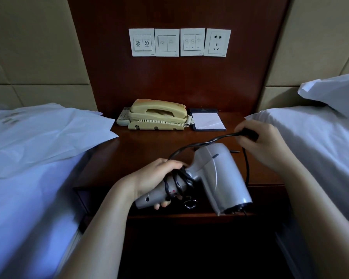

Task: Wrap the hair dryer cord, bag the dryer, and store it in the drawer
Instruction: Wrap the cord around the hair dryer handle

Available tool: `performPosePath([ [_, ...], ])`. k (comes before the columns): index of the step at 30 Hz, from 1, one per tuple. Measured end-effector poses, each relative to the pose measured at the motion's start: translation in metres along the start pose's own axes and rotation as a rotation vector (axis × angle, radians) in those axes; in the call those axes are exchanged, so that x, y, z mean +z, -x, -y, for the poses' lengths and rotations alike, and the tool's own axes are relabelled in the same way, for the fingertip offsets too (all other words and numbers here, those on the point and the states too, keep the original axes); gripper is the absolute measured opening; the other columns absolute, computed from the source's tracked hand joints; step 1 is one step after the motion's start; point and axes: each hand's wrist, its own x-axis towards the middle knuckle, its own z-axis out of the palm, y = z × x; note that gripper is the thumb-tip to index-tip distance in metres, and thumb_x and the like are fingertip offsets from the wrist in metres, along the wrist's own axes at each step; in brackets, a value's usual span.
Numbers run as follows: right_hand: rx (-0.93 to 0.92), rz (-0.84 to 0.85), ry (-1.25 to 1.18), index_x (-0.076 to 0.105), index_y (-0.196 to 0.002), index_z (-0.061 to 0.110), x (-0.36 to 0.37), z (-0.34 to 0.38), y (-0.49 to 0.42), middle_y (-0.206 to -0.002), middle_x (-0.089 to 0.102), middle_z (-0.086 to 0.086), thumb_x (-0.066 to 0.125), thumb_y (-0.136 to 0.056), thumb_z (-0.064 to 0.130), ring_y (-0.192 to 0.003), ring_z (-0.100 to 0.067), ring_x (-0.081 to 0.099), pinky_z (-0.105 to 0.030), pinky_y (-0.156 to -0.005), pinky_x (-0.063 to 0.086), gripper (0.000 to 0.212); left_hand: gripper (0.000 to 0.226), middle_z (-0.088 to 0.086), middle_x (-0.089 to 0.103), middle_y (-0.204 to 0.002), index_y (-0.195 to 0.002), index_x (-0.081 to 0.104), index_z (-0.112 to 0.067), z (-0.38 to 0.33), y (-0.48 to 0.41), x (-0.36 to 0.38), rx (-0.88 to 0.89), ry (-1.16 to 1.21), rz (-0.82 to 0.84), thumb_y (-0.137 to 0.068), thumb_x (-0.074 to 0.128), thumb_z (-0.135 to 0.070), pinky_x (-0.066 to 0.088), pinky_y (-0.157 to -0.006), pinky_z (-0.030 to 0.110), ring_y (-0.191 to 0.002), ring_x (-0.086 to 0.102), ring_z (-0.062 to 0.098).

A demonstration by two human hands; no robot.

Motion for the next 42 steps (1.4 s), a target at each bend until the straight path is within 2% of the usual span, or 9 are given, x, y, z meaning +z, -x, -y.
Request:
performPosePath([
  [3,-0.020,0.063,-0.031,0.060,-0.079,0.029,0.008,-0.006,0.002,-0.079,0.066,0.003,0.063,-0.081,0.008,-0.077,-0.015,0.061,-0.040,-0.073,0.050,0.022,0.043,0.015,0.061,-0.060,-0.082,0.066,-0.008,0.000,0.001,0.005,0.008,0.176,0.095,-0.094,0.033,-0.033,0.036,-0.034,0.019,-0.034,0.045,0.020],
  [7,-0.033,0.184,-0.109,0.053,-0.060,0.039,0.013,-0.006,0.006,-0.060,0.060,0.026,0.062,-0.079,0.003,-0.061,0.014,0.050,-0.008,-0.057,0.035,0.042,0.050,0.014,0.059,-0.066,-0.077,0.062,-0.003,0.004,-0.007,0.002,0.108,0.443,0.213,-0.083,0.033,-0.043,0.034,-0.035,0.017,-0.033,0.044,0.019],
  [10,-0.018,0.224,-0.122,0.061,-0.059,0.041,0.011,-0.011,0.006,-0.062,0.063,0.024,0.065,-0.081,0.005,-0.063,0.013,0.051,-0.010,-0.058,0.038,0.042,0.051,0.015,0.057,-0.069,-0.081,0.064,-0.004,0.008,-0.013,-0.003,0.158,0.549,0.133,-0.081,0.035,-0.046,0.036,-0.034,0.016,-0.034,0.045,0.019],
  [15,0.021,0.374,-0.056,0.070,-0.077,0.024,0.012,-0.006,0.011,-0.072,0.068,-0.004,0.067,-0.081,0.013,-0.066,-0.018,0.060,-0.033,-0.067,0.046,0.013,0.060,0.016,0.058,-0.071,-0.088,0.062,0.001,0.015,-0.027,-0.016,0.144,0.630,-0.062,-0.093,0.026,-0.047,0.036,-0.035,0.021,-0.035,0.045,0.021],
  [18,-0.021,0.494,0.001,0.071,-0.079,0.026,0.009,0.004,0.011,-0.070,0.066,0.005,0.066,-0.082,0.017,-0.064,-0.004,0.056,-0.027,-0.067,0.046,0.011,0.063,0.015,0.061,-0.069,-0.088,0.062,0.001,0.015,-0.029,-0.019,0.149,0.664,-0.135,-0.096,0.022,-0.047,0.036,-0.035,0.021,-0.035,0.046,0.021],
  [25,-0.124,0.523,0.361,0.061,-0.083,0.035,0.013,0.043,0.022,-0.082,0.060,0.012,0.054,-0.083,0.029,-0.081,-0.018,0.057,-0.030,-0.070,0.044,0.009,0.063,0.009,0.060,-0.052,-0.084,0.054,0.002,-0.002,-0.033,-0.022,0.083,0.878,-0.217,-0.096,0.019,-0.049,0.036,-0.031,0.016,-0.030,0.045,0.017],
  [30,-0.245,0.531,0.272,0.050,-0.078,0.032,0.031,0.051,0.029,-0.081,0.060,0.009,0.050,-0.082,0.022,-0.076,-0.016,0.057,-0.030,-0.060,0.046,0.011,0.067,0.010,0.058,-0.053,-0.077,0.054,0.000,0.004,-0.031,-0.027,0.070,0.966,-0.383,-0.094,0.024,-0.057,0.036,-0.034,0.012,-0.029,0.044,0.016],
  [35,-0.274,0.425,0.135,0.057,-0.095,0.026,0.034,0.047,0.029,-0.087,0.061,0.008,0.045,-0.094,0.023,-0.077,-0.014,0.058,-0.032,-0.065,0.048,0.013,0.058,0.007,0.059,-0.063,-0.087,0.059,-0.002,0.005,-0.026,-0.025,0.099,0.690,-0.579,-0.076,0.062,-0.059,0.039,-0.035,0.018,-0.036,0.048,0.013],
  [42,-0.120,0.295,-0.068,0.056,-0.071,0.009,0.040,0.038,0.026,-0.058,0.064,-0.004,0.041,-0.098,0.016,-0.049,-0.008,0.061,-0.018,-0.054,0.046,0.031,0.055,0.009,0.059,-0.062,-0.086,0.060,-0.001,-0.002,-0.018,-0.023,0.108,0.700,-0.676,-0.089,0.049,-0.055,0.039,-0.035,0.020,-0.035,0.047,0.016],
])
